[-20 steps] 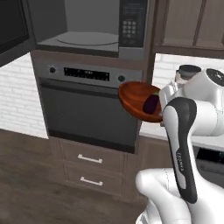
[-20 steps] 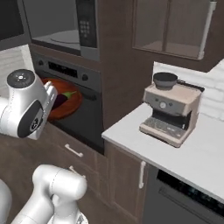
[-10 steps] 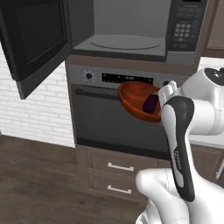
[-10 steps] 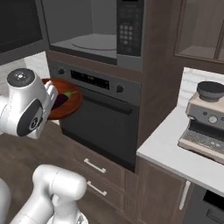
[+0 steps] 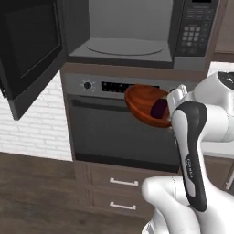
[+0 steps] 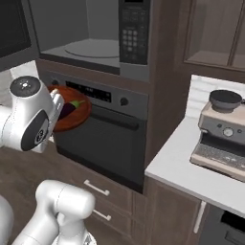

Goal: Pick the eggplant from the sink and place it in the bowl. Then pick the bowl and place it in the microwave. Then close the microwave door and press the start button.

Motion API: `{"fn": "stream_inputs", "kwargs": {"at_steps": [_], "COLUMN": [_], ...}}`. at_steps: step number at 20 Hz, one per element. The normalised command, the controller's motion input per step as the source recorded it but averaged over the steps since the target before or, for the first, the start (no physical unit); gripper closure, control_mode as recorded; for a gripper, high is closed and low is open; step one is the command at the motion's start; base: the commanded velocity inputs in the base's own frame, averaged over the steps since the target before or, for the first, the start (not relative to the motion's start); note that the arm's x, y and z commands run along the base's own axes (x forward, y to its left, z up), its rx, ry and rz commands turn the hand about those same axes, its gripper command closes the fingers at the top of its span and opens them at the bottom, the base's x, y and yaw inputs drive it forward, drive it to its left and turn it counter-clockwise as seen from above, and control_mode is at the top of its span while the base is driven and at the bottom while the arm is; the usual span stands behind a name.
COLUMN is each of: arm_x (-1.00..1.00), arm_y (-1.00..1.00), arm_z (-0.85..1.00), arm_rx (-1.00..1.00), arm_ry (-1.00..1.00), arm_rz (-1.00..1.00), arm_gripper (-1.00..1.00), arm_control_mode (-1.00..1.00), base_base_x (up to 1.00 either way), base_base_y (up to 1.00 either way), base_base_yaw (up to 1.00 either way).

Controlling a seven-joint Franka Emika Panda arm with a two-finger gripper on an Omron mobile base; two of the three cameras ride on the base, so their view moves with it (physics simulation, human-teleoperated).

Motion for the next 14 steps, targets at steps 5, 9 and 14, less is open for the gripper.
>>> {"fn": "stream_inputs", "kwargs": {"at_steps": [5,9,14], "arm_x": [0.00,0.00,0.00], "arm_y": [0.00,0.00,0.00], "arm_z": [0.00,0.00,0.00], "arm_rx": [0.00,0.00,0.00], "arm_ry": [0.00,0.00,0.00], "arm_rz": [0.00,0.00,0.00], "arm_gripper": [1.00,1.00,1.00], "arm_control_mode": [1.00,1.00,1.00], "base_base_x": [0.57,0.07,0.27], "base_base_y": [0.63,0.33,0.05], "base_base_yaw": [-0.17,-0.01,0.00]}}
